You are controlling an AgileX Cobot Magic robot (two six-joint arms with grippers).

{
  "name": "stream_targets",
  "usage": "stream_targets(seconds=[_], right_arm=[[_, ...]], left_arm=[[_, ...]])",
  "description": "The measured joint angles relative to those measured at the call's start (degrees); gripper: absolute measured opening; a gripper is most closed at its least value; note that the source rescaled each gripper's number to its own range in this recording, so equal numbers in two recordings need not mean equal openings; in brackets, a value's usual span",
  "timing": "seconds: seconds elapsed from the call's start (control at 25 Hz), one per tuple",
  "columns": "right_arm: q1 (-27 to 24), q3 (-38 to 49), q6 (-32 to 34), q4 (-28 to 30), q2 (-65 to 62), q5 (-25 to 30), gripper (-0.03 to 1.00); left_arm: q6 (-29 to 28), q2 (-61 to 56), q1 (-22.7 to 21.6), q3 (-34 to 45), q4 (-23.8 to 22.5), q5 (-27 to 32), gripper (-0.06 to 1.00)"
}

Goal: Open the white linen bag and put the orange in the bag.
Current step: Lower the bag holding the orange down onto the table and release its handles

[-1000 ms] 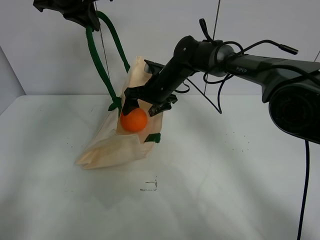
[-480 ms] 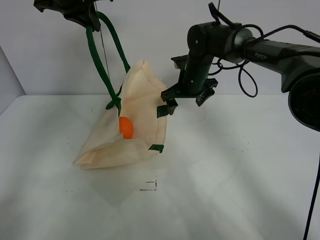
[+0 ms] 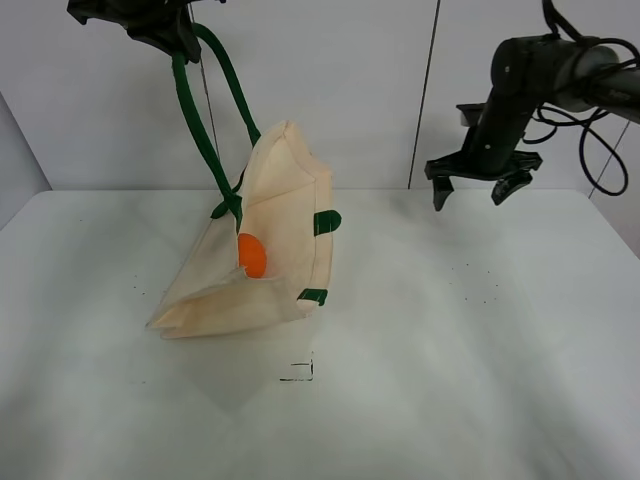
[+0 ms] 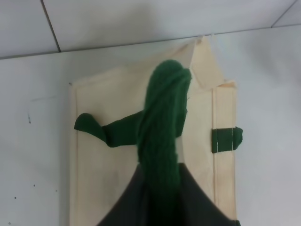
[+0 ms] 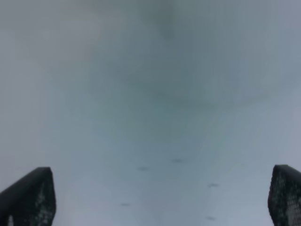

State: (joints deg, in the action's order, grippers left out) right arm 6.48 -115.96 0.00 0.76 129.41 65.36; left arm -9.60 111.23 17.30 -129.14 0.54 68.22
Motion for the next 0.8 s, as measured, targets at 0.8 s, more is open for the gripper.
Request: stream_targets(seconds=[0.8], right_arm=[[-3.96, 20.07, 0.0, -0.76, -15.99, 3.81, 1.0]], left_arm=[[0.0, 0.0, 0.0, 0.0, 0.0, 0.0, 0.0]])
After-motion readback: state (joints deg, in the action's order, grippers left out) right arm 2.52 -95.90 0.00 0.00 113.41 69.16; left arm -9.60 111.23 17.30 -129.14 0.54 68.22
